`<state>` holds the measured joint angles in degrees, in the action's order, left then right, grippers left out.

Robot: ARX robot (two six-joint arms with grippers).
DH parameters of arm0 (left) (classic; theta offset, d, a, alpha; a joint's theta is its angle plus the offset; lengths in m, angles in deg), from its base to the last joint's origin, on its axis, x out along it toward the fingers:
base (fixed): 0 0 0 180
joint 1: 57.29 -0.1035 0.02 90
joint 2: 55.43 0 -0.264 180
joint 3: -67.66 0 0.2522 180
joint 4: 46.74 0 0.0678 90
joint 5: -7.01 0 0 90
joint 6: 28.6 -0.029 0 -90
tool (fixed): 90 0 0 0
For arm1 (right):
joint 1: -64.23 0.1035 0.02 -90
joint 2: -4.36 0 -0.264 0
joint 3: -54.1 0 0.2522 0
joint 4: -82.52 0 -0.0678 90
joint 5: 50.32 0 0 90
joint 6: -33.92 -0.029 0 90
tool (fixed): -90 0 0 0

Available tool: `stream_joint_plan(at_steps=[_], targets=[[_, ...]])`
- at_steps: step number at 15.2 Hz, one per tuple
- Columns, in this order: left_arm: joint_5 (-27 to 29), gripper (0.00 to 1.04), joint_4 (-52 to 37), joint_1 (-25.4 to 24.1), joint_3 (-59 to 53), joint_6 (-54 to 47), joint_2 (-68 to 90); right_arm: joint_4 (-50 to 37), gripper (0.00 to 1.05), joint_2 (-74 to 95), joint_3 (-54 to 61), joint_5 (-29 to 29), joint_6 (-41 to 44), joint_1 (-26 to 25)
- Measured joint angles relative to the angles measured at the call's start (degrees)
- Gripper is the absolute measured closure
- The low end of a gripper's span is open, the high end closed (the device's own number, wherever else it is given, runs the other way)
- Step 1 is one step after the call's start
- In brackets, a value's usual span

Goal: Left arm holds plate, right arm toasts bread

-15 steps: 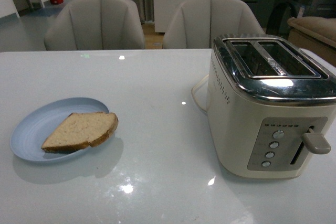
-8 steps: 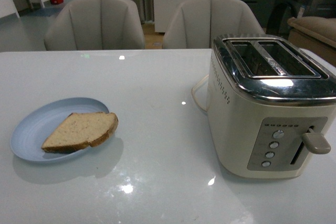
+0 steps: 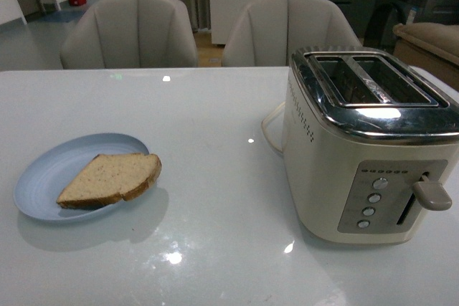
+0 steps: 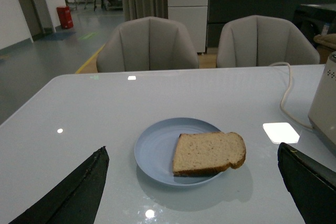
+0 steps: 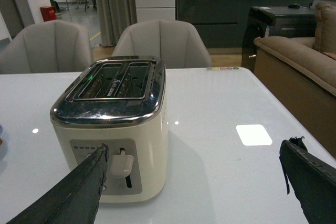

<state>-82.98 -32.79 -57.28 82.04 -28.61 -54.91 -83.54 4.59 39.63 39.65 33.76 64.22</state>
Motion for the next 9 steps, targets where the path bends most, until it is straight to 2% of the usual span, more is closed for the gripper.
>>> stream_joint_plan(at_steps=[4,5,6,9], targets=[[0.0,0.07,0.0,0.0,0.0,0.0,0.0,0.0,0.06,0.0,0.0,0.0,0.0,0.0],[1.18,0.07,2.4,0.48,0.55,0.48,0.42,0.0,0.06,0.0,0.0,0.0,0.0,0.0],[7.19,0.07,11.85,3.61,4.5,4.96,6.05,0.0,0.06,0.0,0.0,0.04,0.0,0.0],[10.01,0.07,11.26,5.9,8.59,8.24,8.02,-0.02,0.06,0.0,0.0,0.0,0.0,0.0]])
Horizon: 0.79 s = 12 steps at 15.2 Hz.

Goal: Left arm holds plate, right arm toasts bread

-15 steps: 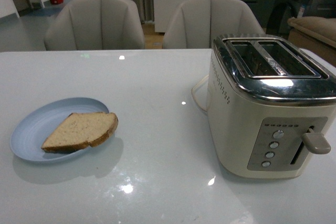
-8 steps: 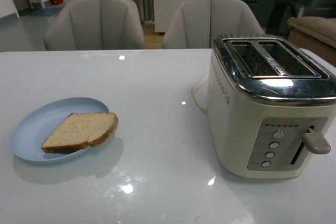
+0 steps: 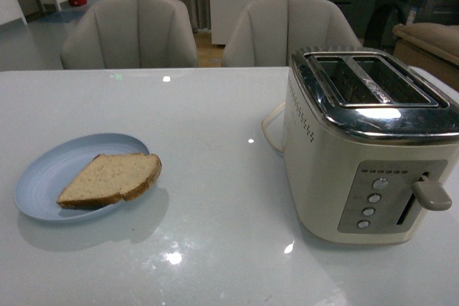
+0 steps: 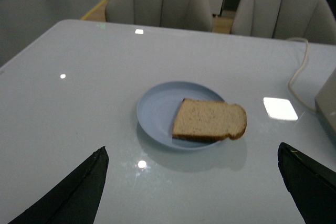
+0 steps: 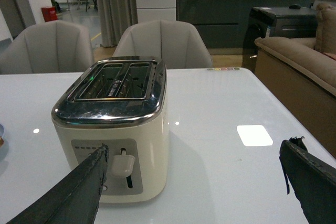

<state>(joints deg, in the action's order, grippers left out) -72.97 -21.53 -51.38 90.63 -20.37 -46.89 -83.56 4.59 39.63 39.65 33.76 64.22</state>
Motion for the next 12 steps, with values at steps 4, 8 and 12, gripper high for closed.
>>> stream_joint_plan(at_steps=[4,8,12], targets=[[-9.25,0.07,-22.56,-8.81,-0.24,-1.14,19.76,0.02,0.06,0.0,0.0,0.0,0.0,0.0],[-18.38,0.07,-53.59,-13.31,11.54,-5.31,64.08,0.02,0.06,0.0,0.0,0.0,0.0,0.0],[-20.26,0.07,-51.3,-13.27,26.8,-10.14,92.41,0.02,0.06,0.0,0.0,0.0,0.0,0.0]])
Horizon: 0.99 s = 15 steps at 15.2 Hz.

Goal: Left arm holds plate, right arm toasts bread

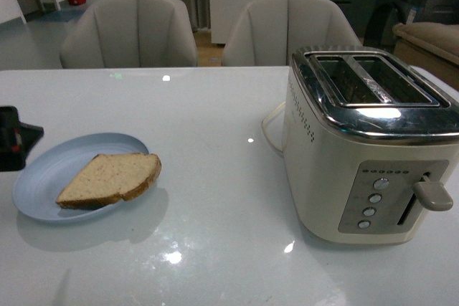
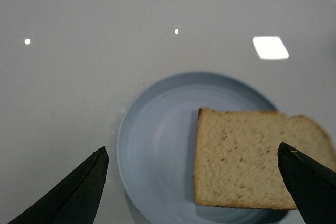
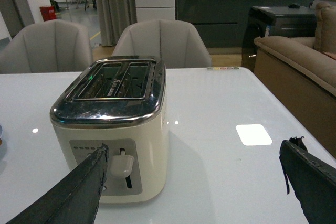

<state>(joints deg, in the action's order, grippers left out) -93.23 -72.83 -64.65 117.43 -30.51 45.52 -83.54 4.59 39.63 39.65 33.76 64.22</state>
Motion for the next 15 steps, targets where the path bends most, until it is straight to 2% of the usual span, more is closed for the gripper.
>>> stream_joint_plan(at_steps=[6,9,15], targets=[[0.13,0.07,5.38,0.09,15.72,-2.62,16.85,0.0,0.06,0.0,0.0,0.0,0.0,0.0],[-0.55,0.07,7.28,-1.68,22.03,-2.95,23.93,0.0,0.06,0.0,0.0,0.02,0.02,0.0],[-1.36,0.07,4.04,-4.83,26.73,-1.36,29.68,0.0,0.06,0.0,0.0,0.02,0.0,0.0]])
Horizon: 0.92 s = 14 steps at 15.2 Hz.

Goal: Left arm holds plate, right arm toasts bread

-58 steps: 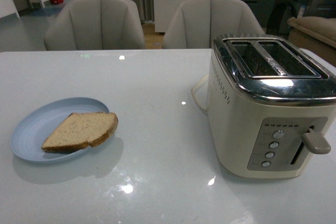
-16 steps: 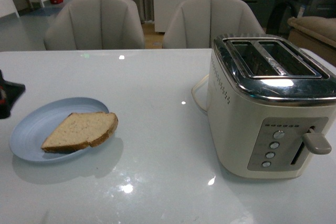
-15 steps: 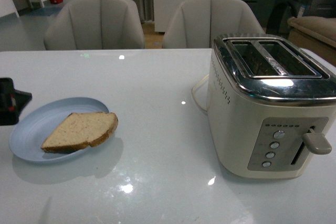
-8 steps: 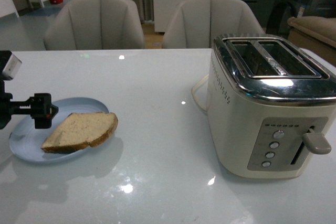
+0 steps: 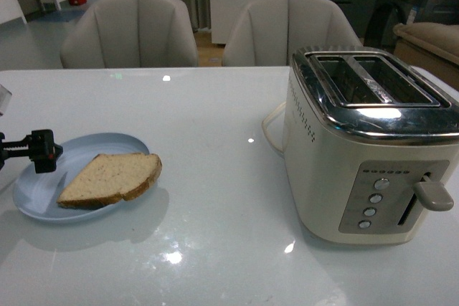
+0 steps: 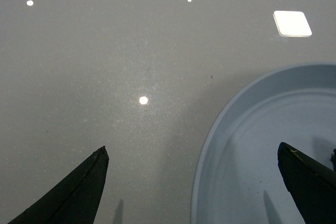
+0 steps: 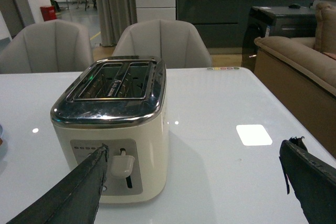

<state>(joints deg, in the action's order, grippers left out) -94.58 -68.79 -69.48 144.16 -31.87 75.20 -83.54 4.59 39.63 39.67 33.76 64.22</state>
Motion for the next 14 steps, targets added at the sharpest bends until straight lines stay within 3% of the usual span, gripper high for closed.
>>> stream_joint_plan(at_steps=[9,14], targets=[[-2.05,0.07,-3.3,-0.79,2.4,-0.02,5.07,-0.02,0.06,0.0,0.0,-0.02,0.02,0.0],[-1.99,0.49,-5.9,-0.37,4.09,2.58,7.61,0.0,0.06,0.0,0.0,-0.02,0.02,0.0]])
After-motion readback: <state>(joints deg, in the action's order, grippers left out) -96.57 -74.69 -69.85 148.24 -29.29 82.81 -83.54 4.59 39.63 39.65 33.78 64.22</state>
